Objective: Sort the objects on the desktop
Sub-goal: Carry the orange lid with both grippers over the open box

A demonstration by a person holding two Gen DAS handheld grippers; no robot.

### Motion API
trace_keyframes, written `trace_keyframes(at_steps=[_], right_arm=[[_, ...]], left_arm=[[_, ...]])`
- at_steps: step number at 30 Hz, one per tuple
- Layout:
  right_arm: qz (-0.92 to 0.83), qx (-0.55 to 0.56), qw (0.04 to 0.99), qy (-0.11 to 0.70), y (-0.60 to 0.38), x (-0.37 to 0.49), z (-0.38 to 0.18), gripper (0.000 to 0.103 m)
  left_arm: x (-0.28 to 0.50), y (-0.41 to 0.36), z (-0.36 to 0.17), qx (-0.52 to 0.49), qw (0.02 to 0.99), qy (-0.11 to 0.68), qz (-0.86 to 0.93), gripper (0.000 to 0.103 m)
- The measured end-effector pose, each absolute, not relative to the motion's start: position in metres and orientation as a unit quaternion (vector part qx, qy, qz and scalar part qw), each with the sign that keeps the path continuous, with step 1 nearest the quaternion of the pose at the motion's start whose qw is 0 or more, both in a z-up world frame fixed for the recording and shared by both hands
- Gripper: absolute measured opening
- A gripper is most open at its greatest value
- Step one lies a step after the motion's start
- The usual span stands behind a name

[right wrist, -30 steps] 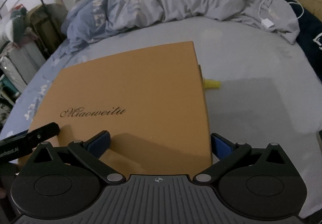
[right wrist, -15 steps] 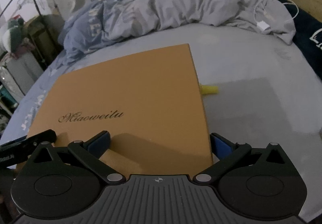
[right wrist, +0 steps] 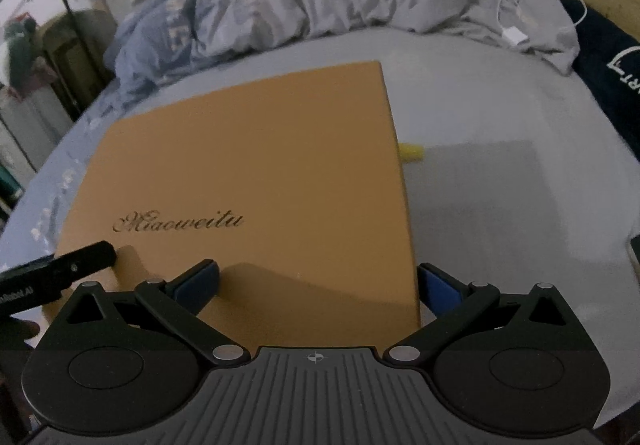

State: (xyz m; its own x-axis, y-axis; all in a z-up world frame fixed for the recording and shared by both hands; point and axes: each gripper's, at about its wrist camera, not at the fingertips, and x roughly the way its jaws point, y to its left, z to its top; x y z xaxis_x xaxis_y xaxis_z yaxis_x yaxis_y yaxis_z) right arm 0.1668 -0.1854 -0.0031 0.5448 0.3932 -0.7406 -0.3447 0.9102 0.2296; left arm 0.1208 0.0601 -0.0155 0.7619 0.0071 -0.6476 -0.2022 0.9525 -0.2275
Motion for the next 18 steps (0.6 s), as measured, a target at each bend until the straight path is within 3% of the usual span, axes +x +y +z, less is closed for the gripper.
trace_keyframes(at_steps=[18], right_arm=[[0.195,0.009,0.871,0.450,-0.174,0.174,-0.013,0.103]], left_arm=[[0.124,0.059,-0.023,-0.138,0.927,0.341,0.072,0.103]])
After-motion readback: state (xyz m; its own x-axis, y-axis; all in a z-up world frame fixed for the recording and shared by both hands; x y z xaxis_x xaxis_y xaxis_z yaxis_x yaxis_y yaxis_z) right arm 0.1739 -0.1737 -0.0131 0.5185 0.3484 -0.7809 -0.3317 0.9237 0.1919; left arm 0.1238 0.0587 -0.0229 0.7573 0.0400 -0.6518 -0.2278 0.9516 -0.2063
